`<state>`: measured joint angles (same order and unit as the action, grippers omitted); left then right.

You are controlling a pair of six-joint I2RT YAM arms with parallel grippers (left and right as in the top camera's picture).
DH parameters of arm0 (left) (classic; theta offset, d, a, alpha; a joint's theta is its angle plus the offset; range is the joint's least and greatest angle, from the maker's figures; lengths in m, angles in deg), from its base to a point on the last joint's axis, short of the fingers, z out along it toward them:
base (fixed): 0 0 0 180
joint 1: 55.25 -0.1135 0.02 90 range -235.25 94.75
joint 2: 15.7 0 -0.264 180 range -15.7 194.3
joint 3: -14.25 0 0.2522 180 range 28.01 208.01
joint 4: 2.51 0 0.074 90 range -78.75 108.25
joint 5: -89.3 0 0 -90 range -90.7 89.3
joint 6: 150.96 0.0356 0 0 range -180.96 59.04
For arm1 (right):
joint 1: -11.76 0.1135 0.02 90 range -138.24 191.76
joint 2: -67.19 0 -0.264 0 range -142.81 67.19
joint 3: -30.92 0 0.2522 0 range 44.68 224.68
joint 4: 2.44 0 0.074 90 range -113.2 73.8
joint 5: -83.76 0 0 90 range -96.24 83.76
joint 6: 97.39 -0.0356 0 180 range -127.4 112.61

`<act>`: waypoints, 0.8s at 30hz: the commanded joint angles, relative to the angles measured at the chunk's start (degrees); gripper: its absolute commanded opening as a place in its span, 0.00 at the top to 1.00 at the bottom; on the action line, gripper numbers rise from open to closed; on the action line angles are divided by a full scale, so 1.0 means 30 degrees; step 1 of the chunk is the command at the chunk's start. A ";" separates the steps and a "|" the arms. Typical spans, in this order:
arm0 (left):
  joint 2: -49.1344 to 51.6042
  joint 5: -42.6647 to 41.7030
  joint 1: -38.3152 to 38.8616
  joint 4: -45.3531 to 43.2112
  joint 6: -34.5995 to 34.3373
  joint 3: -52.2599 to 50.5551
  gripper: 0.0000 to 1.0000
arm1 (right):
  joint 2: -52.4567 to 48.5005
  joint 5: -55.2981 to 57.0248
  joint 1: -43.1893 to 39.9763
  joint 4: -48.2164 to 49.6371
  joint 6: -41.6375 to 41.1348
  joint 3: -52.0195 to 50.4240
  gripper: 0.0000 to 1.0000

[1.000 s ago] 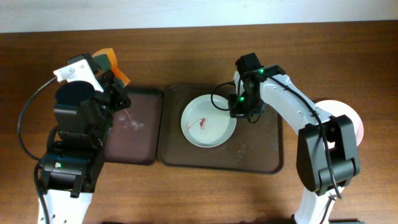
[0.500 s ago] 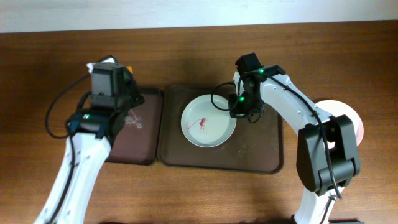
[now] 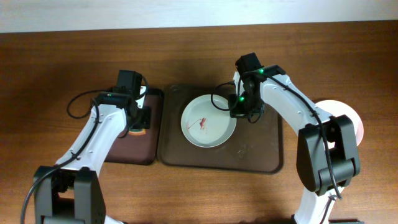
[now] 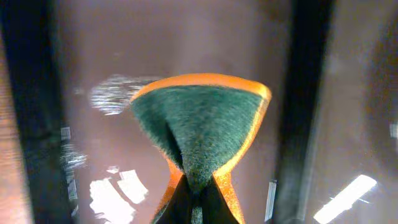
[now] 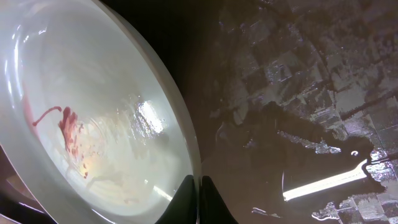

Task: Clean dirty plates on tray and stack at the side
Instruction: 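Wipe the pale green plate with the sponge in left gripper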

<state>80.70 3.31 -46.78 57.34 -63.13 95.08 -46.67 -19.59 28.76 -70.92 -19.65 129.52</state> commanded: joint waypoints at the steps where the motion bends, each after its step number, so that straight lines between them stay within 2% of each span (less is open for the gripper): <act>1: 0.0036 -0.6266 -0.0109 -0.0867 0.0597 0.0743 1.00 | -0.0299 0.0168 0.0087 -0.0044 -0.0153 -0.0117 0.96; 3: 0.0044 -1.1315 -0.0073 -0.2820 0.0517 0.0787 1.00 | -0.0299 0.0160 0.0087 -0.0051 -0.0160 -0.0117 0.96; 4: 0.0066 -1.2444 0.0189 -0.4109 -0.0940 0.0787 1.00 | -0.0299 0.0153 0.0095 -0.0058 -0.0160 -0.0117 0.96; 7: 0.0408 -1.0622 0.1151 -0.5158 -0.4299 0.0787 1.00 | -0.0299 0.0066 0.0102 -0.0066 -0.0168 -0.0117 0.96; 9: 0.1333 -1.0411 0.2106 -0.5646 -0.6113 0.0787 1.00 | -0.0299 0.0015 0.0102 -0.0066 -0.0168 -0.0117 0.96; 17: 0.4801 -1.2845 0.5348 -0.9209 -0.8284 0.0787 1.00 | -0.0299 0.0022 0.0102 -0.0204 -0.0160 -0.0117 0.96; 21: 0.5690 -1.2262 0.5843 -0.9165 -0.8480 0.0787 1.00 | -0.0299 0.0022 0.0102 -0.0211 -0.0160 -0.0117 0.96; 24: 0.5588 -0.9602 0.5311 -0.7257 -0.8473 0.0794 1.00 | -0.0299 0.0029 0.0102 -0.0277 -0.0160 -0.0117 0.96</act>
<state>96.48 -31.66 -29.56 32.09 -87.88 97.13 -47.11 -19.41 28.76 -71.71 -19.62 129.41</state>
